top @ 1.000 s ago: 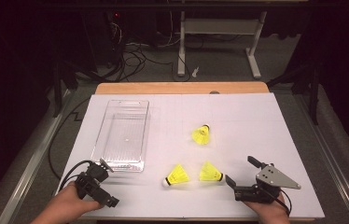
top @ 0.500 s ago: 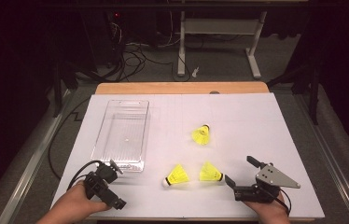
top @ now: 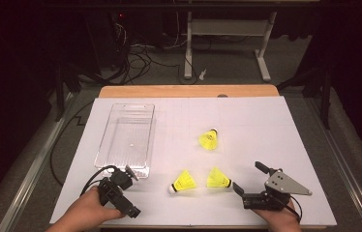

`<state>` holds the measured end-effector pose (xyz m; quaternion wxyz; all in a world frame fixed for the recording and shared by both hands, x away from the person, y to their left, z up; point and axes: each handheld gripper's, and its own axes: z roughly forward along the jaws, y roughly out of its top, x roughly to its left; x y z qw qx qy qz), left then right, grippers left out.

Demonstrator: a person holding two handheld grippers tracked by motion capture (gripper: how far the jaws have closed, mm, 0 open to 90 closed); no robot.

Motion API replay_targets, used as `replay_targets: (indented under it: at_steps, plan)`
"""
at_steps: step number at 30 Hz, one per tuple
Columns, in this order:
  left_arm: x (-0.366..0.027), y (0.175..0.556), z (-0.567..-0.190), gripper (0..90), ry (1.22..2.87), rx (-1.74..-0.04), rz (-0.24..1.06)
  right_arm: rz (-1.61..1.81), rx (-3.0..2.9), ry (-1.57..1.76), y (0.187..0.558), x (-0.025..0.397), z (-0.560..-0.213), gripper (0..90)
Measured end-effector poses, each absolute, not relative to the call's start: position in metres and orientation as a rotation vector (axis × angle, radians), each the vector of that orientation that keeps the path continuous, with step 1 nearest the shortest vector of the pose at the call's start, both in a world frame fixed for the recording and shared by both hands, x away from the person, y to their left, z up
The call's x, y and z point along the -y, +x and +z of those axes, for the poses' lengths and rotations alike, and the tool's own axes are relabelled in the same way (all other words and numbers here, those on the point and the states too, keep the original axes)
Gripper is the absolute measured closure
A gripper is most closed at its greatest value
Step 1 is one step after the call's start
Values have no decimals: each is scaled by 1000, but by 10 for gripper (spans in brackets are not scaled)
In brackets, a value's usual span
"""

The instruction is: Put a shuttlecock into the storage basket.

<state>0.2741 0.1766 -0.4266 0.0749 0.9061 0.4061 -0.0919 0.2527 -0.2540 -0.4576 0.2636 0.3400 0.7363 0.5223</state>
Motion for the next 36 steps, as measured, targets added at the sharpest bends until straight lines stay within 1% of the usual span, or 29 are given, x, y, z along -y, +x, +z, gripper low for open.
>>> replay_targets:
  at_steps: [21,27,36]
  plan:
    - [-145,277,-421,8,2737,-1105,-294,1409,-2013,913,254,255,-460,2]
    - [-132,277,-423,9,2770,-1066,-274,1400,-2011,888,251,253,-457,2]
    - [-118,279,-421,9,2760,-1009,-276,1398,-2014,892,251,252,-457,2]
